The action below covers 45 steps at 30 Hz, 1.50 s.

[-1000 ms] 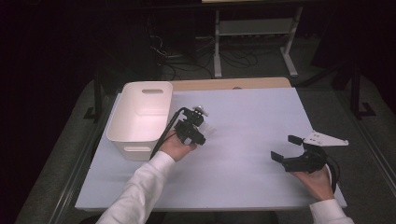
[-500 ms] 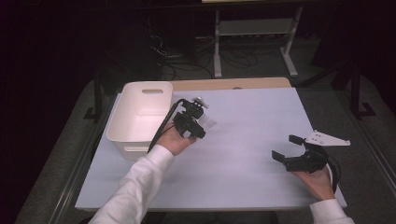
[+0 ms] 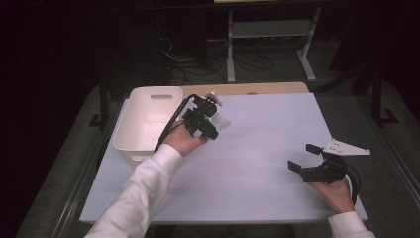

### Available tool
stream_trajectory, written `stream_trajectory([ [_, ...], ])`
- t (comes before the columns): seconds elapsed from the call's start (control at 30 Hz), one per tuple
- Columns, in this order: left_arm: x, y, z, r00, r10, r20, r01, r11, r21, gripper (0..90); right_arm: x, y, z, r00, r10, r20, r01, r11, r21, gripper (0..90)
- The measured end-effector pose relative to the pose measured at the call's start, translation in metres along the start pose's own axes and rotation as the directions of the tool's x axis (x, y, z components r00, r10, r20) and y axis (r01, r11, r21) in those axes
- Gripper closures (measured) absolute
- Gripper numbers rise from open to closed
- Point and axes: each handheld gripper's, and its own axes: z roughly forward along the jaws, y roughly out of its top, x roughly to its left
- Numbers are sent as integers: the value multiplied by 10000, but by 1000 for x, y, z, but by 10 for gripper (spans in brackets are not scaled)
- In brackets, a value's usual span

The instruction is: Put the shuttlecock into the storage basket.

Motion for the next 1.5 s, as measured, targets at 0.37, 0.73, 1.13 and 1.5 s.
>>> stream_trajectory([
  [0.37,9,8,-27,9999,79,-132,-81,9999,-149,651,0,0,0,10000,-31,41,31,10000,55,0],
  [0.73,17,10,-49,9996,85,-261,-93,9996,-278,651,-1,0,1,10000,-13,17,13,10000,47,0],
  [1.13,25,9,-65,9996,136,-267,-146,9992,-368,651,-1,-1,3,10000,11,39,-12,9998,192,0],
  [1.5,28,2,-74,9994,192,-292,-203,9990,-401,651,0,-1,4,10000,-17,24,17,9998,223,0],
])
